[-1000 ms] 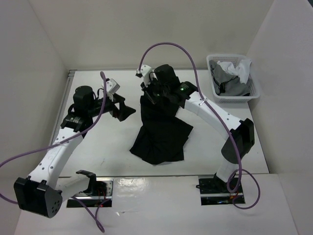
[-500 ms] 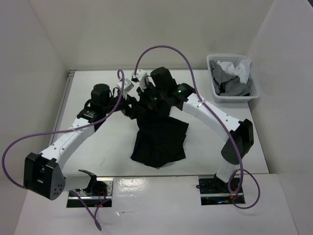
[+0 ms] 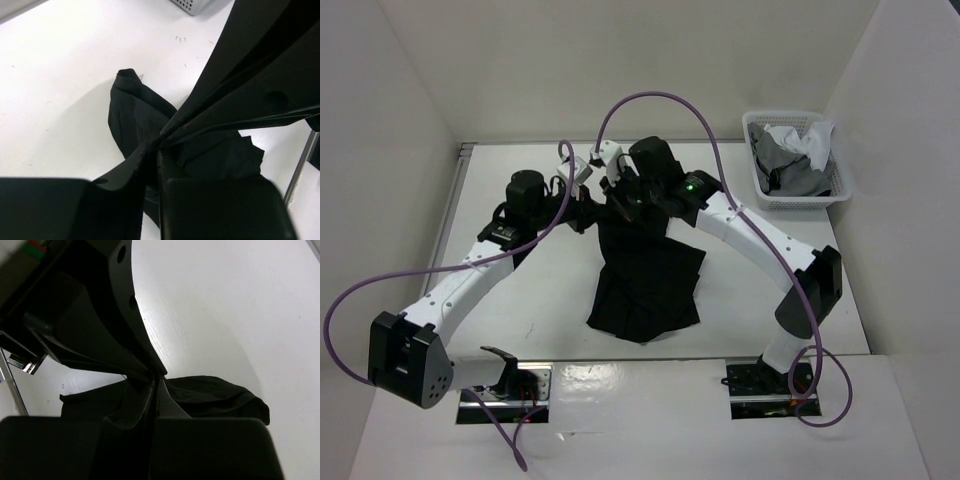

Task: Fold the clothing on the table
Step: Flatten the skirt out

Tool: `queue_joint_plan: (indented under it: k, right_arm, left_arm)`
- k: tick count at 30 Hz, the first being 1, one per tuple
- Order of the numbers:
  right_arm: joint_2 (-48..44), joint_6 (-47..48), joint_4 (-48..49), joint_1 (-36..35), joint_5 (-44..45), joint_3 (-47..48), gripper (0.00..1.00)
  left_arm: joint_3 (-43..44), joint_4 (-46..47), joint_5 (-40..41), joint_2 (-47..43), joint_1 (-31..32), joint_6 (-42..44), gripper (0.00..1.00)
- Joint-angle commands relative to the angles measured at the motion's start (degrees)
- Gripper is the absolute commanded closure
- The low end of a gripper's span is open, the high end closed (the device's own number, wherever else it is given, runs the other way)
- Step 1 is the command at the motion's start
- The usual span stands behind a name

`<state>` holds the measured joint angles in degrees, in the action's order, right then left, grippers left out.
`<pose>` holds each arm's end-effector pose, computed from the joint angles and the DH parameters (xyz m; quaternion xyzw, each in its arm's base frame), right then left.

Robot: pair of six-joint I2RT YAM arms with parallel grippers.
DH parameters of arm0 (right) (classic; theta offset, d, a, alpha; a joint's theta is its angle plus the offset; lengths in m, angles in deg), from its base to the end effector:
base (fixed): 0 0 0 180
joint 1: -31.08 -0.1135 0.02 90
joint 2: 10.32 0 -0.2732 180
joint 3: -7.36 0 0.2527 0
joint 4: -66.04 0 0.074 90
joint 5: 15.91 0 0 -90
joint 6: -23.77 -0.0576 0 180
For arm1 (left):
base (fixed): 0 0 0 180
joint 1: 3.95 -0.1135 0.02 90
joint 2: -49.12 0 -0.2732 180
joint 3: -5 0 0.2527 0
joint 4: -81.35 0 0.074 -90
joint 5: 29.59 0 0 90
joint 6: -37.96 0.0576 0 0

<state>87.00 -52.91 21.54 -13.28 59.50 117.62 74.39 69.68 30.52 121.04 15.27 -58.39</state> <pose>0.2842 0.2982 0.3732 -0.4719 0.7284 0.2363 0.4369 0.2812 -0.1284 0.3317 0.2429 0.7398 -0.3298 0.5338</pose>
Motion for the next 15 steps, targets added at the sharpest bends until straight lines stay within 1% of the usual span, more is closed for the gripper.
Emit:
queue_joint_plan:
  k: [1, 2, 3, 5, 6, 8, 9, 12, 13, 15]
  right_arm:
    - [-3.45, -0.4, 0.62, -0.91, -2.29, 0.68, 1.0]
    - [-3.97, -0.4, 0.62, -0.91, -2.29, 0.68, 1.0]
    - [-3.98, -0.4, 0.62, -0.91, -2.29, 0.15, 1.0]
    - [-4.51, -0.4, 1.14, -0.91, -1.42, -0.38, 1.0]
    - [-5.38, -0.4, 1.75, -0.91, -0.45, -1.95, 0.92]
    - [-6.43, -0.4, 3.85, -0.91, 2.1, -4.23, 0.68]
    - [-7.22, -0.4, 4.83, -0.91, 4.37, -7.03, 0.44]
    - [-11.78, -0.4, 8.52, -0.91, 7.98, -12.31, 0.27]
    - [-12.67, -0.4, 9.31, 0.49, 8.0, -13.29, 0.26]
    - [-14.25, -0.93, 11.07, 2.95, 6.78, -15.75, 0.24]
  left_arm:
    - [1.64, 3.12, 1.76, 0.93, 0.37, 0.64, 0.85]
    - [2.26, 2.42, 1.76, 0.94, 0.38, 1.16, 0.9]
    - [2.78, 1.46, 1.76, 1.64, 0.38, 1.16, 0.98]
    - [4.1, -0.04, 3.07, 2.35, 0.9, 1.78, 1.0]
    - [6.02, -1.96, 3.6, 2.35, 0.9, 3.43, 1.0]
    - [8.31, -4.43, 4.57, 2.96, 2.56, 5.11, 1.0]
    - [9.63, -7.4, 6.06, 2.96, 3.1, 6.16, 1.0]
    - [16.22, -14.7, 10.79, 4.53, 6.0, 10.73, 1.0]
    - [19.89, -16.55, 11.95, 5.76, 6.7, 12.57, 1.0]
    - [23.08, -21.56, 14.23, 7.78, 8.63, 14.34, 1.0]
